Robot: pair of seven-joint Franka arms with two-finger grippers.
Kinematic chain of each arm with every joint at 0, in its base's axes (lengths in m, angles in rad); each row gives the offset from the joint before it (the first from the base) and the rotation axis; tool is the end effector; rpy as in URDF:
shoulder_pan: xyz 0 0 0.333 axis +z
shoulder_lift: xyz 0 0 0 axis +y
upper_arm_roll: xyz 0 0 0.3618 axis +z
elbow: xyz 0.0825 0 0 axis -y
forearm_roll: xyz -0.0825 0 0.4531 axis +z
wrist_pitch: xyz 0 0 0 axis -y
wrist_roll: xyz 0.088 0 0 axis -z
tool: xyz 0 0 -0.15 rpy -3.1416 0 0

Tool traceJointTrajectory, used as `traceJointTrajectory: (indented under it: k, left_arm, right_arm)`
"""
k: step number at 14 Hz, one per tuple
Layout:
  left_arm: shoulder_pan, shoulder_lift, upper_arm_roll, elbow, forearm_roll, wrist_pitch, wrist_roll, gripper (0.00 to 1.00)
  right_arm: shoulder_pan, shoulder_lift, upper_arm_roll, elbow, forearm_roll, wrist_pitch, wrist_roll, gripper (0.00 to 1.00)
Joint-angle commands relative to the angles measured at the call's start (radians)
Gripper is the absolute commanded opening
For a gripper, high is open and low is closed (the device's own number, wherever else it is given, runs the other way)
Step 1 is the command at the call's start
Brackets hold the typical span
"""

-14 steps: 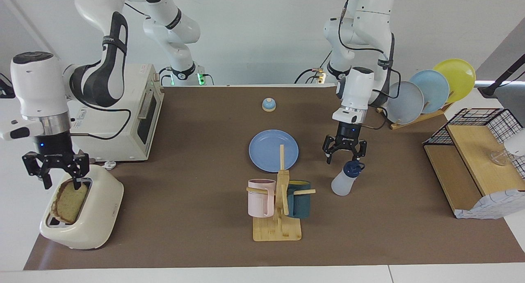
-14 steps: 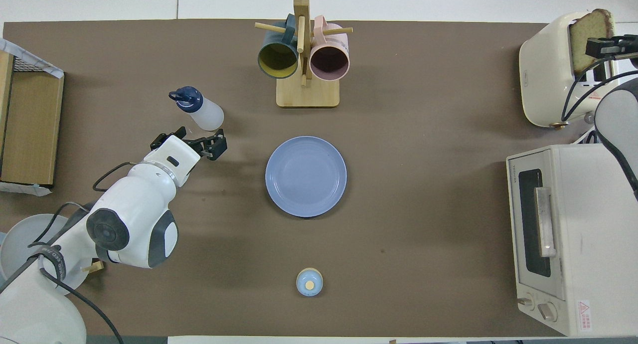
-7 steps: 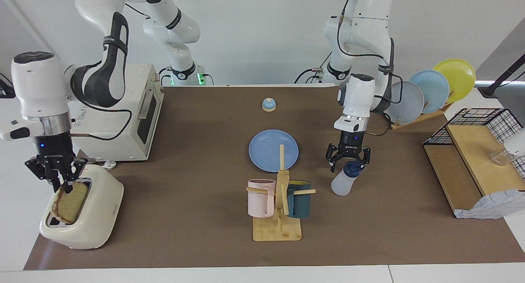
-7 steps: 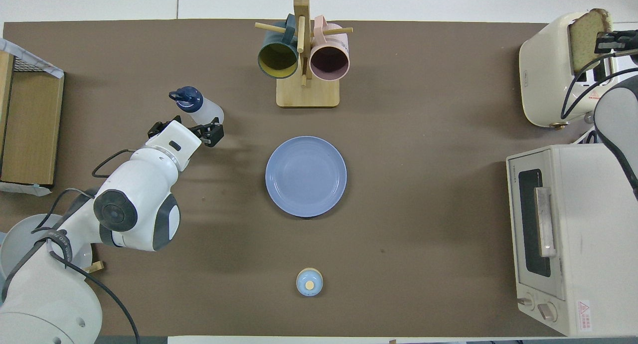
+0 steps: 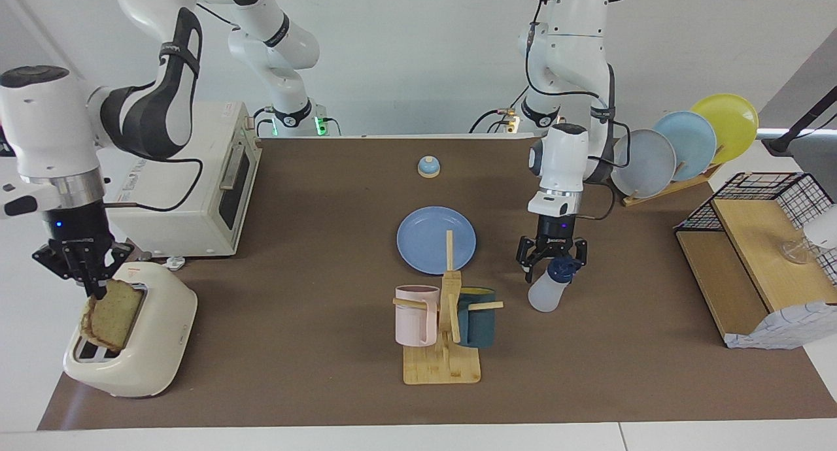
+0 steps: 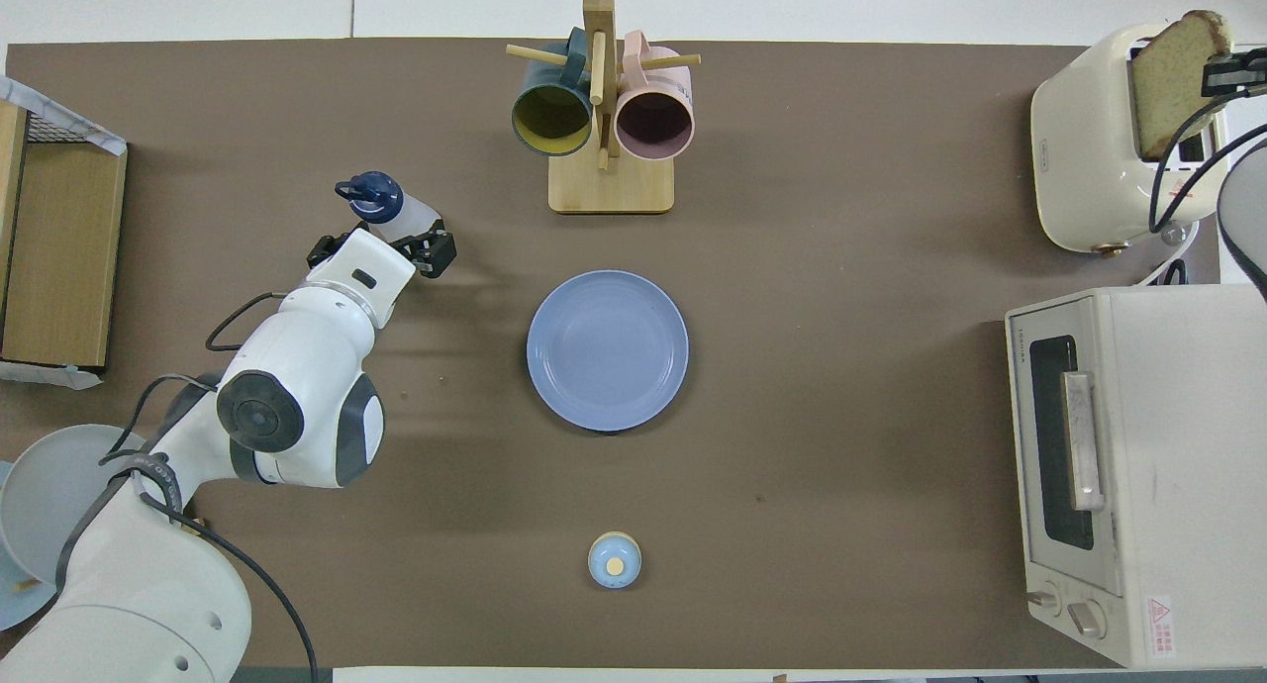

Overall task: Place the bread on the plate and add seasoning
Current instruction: 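Lift the bottle with the left gripper while the right gripper grabs the bread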

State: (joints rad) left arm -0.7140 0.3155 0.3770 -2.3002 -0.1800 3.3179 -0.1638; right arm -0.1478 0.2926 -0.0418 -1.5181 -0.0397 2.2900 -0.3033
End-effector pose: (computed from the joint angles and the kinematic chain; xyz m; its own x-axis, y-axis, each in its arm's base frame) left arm 0.6232 -0.1995 0.2587 0.7481 0.0009 0.6636 -0.0781 -0.9929 0.0895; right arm 0.7764 -0.1473 0.5358 0.8903 0.1652 0.4244 0.0929 -0.9782 0.1858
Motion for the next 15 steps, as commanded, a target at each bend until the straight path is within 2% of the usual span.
traceJointTrajectory:
  k: [1, 4, 7, 11, 13, 15]
  left_arm:
    - [-0.027, 0.040, 0.025, 0.031, -0.045, 0.046, -0.008, 1.00]
    - [-0.028, 0.069, 0.025, 0.034, -0.058, 0.086, -0.010, 1.00]
    - [-0.030, 0.089, 0.025, 0.041, -0.075, 0.109, -0.008, 1.00]
    - [-0.032, 0.103, 0.025, 0.051, -0.076, 0.112, -0.008, 1.00]
    - [-0.038, 0.105, 0.023, 0.057, -0.078, 0.115, -0.010, 1.00]
    - [-0.038, 0.106, 0.023, 0.059, -0.079, 0.120, -0.010, 1.00]
  right_arm:
    - [0.042, -0.042, 0.014, 0.088, -0.046, -0.168, -0.013, 0.00]
    - [0.129, -0.125, 0.016, 0.090, -0.112, -0.288, -0.004, 0.00]
    - [0.203, -0.161, 0.016, 0.090, -0.095, -0.368, 0.019, 0.00]
    - [0.350, -0.191, 0.028, 0.066, -0.095, -0.405, 0.249, 0.00]
    - [0.407, -0.229, 0.028, -0.009, -0.088, -0.406, 0.320, 0.00]
    - [0.450, -0.271, 0.033, -0.094, -0.013, -0.396, 0.393, 0.00]
